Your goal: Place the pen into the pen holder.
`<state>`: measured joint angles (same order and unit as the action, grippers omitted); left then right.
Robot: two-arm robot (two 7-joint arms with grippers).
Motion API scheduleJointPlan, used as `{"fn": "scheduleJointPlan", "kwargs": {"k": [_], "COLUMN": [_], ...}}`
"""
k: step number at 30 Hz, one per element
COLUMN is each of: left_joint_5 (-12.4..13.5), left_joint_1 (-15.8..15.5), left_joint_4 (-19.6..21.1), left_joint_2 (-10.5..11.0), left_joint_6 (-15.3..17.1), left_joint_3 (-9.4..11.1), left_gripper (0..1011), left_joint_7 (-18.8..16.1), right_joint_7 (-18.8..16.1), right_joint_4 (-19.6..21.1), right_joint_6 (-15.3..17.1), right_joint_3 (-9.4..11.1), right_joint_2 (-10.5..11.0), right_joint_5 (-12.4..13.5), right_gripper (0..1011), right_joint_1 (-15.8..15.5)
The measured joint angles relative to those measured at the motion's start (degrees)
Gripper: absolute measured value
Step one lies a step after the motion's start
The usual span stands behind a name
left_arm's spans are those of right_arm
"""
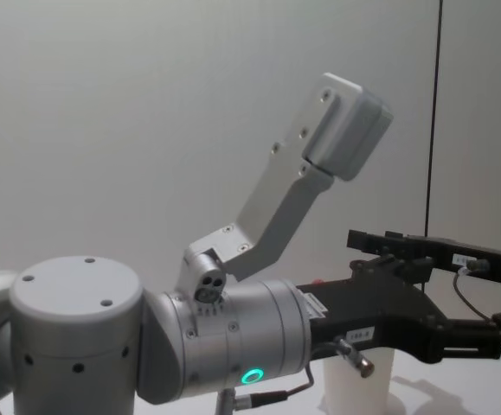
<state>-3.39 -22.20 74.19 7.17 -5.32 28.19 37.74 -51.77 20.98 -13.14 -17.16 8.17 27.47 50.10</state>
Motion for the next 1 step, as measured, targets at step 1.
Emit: {"fn": "scheduleJointPlan", "kwargs": {"k": [1], "left_joint_5": [0.0], "left_joint_1": [0.0], "left_joint_4": [0.0], "left_joint_2": [0.0], "left_joint_6": [0.0], "left_joint_3": [0.0], "left_gripper": [1004], "left_joint_7": [0.0], "right_joint_7": [0.0], "right_joint_4": [0.0], "right_joint_6": [0.0], "right_joint_3": [0.0], "right_joint_2": [0.0], "right_joint_5": [0.0], "right_gripper": [1001], "right_joint_1": [0.0]}}
